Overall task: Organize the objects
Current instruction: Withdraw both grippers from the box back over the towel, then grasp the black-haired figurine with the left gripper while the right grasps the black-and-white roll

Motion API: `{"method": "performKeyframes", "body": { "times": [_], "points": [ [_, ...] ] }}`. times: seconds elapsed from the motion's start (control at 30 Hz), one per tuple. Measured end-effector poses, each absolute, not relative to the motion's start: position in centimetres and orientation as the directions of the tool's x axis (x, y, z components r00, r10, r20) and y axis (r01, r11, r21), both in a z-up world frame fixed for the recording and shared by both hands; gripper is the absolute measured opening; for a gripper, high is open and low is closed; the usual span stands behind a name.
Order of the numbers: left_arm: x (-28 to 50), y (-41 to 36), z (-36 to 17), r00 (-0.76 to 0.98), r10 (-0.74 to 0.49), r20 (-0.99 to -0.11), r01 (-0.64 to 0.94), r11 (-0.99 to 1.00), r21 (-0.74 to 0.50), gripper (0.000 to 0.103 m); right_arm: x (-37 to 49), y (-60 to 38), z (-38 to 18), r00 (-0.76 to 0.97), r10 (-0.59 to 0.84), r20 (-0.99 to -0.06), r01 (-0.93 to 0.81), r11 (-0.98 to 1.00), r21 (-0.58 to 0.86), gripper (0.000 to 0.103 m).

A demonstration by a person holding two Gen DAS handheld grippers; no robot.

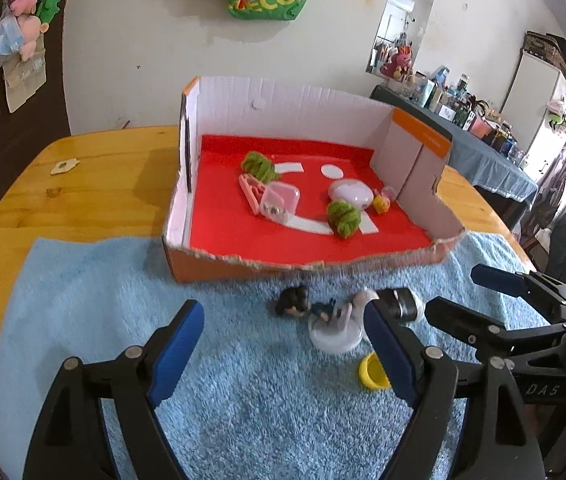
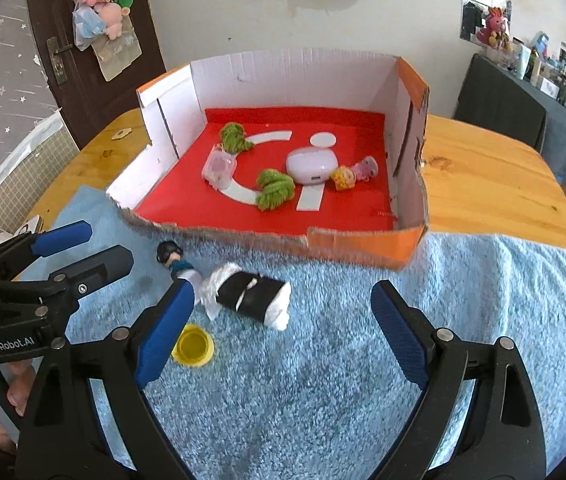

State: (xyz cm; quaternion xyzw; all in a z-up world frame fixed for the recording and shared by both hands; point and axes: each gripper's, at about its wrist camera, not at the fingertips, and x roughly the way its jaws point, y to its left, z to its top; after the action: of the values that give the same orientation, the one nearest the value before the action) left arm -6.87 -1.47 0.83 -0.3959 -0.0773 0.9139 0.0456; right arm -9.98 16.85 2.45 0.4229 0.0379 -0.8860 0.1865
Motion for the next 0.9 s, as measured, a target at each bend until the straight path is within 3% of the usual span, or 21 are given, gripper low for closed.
{"method": "performKeyframes", "body": {
  "times": [0.9],
  "points": [
    [-9.5,0.2,-2.5,-0.618,0.140,-0.774,-0.035,-0.988,-0.151,0.084,-10.9,18.8,0.5,-0.546,-0.272,-0.792,0.322,-0.941,0.101,0.091]
  ]
}}
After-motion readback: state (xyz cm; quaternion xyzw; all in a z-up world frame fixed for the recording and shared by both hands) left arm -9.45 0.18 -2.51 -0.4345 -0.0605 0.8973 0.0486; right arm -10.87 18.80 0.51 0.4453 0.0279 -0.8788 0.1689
